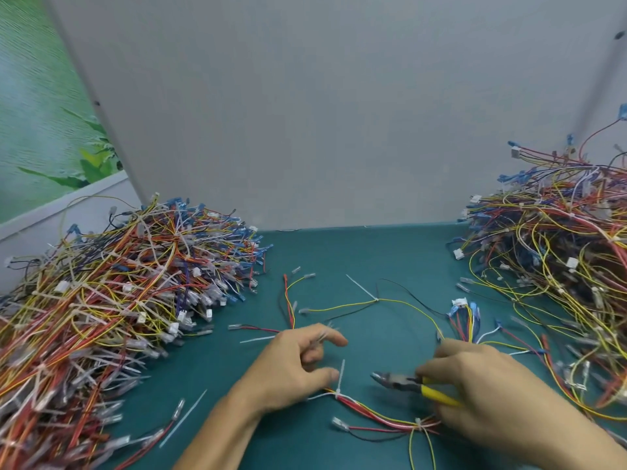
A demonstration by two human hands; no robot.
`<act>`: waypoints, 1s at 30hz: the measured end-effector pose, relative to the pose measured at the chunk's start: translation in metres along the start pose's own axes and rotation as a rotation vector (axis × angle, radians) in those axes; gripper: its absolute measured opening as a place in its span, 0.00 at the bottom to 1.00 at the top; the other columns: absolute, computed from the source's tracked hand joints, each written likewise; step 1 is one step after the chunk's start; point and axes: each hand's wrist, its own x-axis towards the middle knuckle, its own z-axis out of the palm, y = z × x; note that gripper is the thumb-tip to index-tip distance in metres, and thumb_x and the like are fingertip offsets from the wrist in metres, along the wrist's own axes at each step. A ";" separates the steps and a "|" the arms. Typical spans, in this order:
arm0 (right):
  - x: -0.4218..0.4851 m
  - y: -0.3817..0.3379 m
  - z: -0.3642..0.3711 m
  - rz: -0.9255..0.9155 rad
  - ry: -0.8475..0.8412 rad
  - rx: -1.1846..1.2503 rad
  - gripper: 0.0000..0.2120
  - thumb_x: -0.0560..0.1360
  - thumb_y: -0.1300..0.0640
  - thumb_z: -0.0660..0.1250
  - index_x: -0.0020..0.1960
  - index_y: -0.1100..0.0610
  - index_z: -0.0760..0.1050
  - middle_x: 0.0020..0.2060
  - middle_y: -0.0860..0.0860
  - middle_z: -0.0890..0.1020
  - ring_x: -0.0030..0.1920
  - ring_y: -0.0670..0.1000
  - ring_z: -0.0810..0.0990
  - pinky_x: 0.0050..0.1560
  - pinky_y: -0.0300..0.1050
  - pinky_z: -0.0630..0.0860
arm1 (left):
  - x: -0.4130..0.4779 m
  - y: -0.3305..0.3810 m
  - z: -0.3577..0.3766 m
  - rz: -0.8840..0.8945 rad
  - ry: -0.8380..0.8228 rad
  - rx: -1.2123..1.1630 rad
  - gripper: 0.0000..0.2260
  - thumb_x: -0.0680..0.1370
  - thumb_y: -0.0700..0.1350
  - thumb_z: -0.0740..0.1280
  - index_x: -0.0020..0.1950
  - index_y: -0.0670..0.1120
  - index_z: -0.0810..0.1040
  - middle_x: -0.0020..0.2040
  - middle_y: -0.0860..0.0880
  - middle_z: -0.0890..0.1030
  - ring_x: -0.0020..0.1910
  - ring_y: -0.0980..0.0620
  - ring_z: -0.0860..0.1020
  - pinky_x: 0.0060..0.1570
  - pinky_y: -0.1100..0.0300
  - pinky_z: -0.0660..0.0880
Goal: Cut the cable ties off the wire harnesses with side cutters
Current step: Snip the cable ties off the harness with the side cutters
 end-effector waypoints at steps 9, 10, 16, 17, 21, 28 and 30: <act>0.009 -0.035 0.018 0.087 -0.016 -0.084 0.10 0.73 0.51 0.56 0.53 0.48 0.67 0.44 0.45 0.65 0.55 0.52 0.74 0.39 0.45 0.61 | 0.000 0.001 -0.005 -0.019 -0.133 -0.011 0.12 0.67 0.44 0.72 0.49 0.55 0.81 0.34 0.54 0.61 0.31 0.54 0.60 0.32 0.63 0.60; 0.009 -0.037 0.017 0.080 -0.025 -0.087 0.07 0.73 0.51 0.56 0.51 0.48 0.66 0.45 0.45 0.65 0.55 0.53 0.73 0.39 0.45 0.61 | 0.000 0.002 -0.005 -0.012 -0.125 0.009 0.10 0.67 0.45 0.73 0.47 0.55 0.81 0.33 0.56 0.63 0.30 0.55 0.61 0.33 0.64 0.61; 0.008 -0.043 0.014 0.070 -0.030 -0.048 0.07 0.75 0.45 0.58 0.48 0.48 0.66 0.45 0.46 0.66 0.55 0.52 0.74 0.41 0.45 0.63 | 0.001 0.002 -0.005 0.009 -0.094 0.037 0.03 0.73 0.42 0.72 0.40 0.49 0.83 0.30 0.59 0.72 0.31 0.59 0.66 0.36 0.68 0.66; 0.007 -0.043 0.014 0.076 -0.020 -0.034 0.10 0.75 0.43 0.58 0.51 0.48 0.68 0.46 0.45 0.67 0.55 0.52 0.74 0.42 0.45 0.64 | 0.001 0.002 -0.005 0.005 -0.090 0.038 0.04 0.74 0.43 0.72 0.40 0.50 0.83 0.29 0.58 0.71 0.31 0.58 0.65 0.36 0.68 0.65; 0.007 -0.046 0.012 0.096 -0.067 -0.007 0.18 0.74 0.36 0.60 0.57 0.46 0.71 0.48 0.44 0.67 0.55 0.52 0.75 0.39 0.45 0.63 | 0.000 0.003 -0.005 0.001 -0.085 0.033 0.04 0.74 0.43 0.72 0.39 0.50 0.82 0.29 0.56 0.66 0.30 0.57 0.63 0.34 0.65 0.63; 0.006 -0.049 0.012 0.133 -0.105 0.004 0.18 0.73 0.35 0.61 0.56 0.46 0.71 0.48 0.44 0.66 0.55 0.52 0.75 0.36 0.46 0.61 | 0.000 0.004 -0.006 0.002 -0.090 0.025 0.05 0.74 0.42 0.72 0.39 0.50 0.82 0.30 0.55 0.67 0.31 0.56 0.64 0.35 0.64 0.64; 0.005 -0.048 0.011 0.149 -0.091 0.003 0.18 0.74 0.35 0.61 0.57 0.46 0.70 0.49 0.44 0.67 0.55 0.51 0.75 0.38 0.45 0.62 | 0.000 0.004 -0.006 0.000 -0.088 0.019 0.05 0.74 0.42 0.72 0.39 0.50 0.82 0.29 0.56 0.66 0.31 0.56 0.64 0.35 0.65 0.64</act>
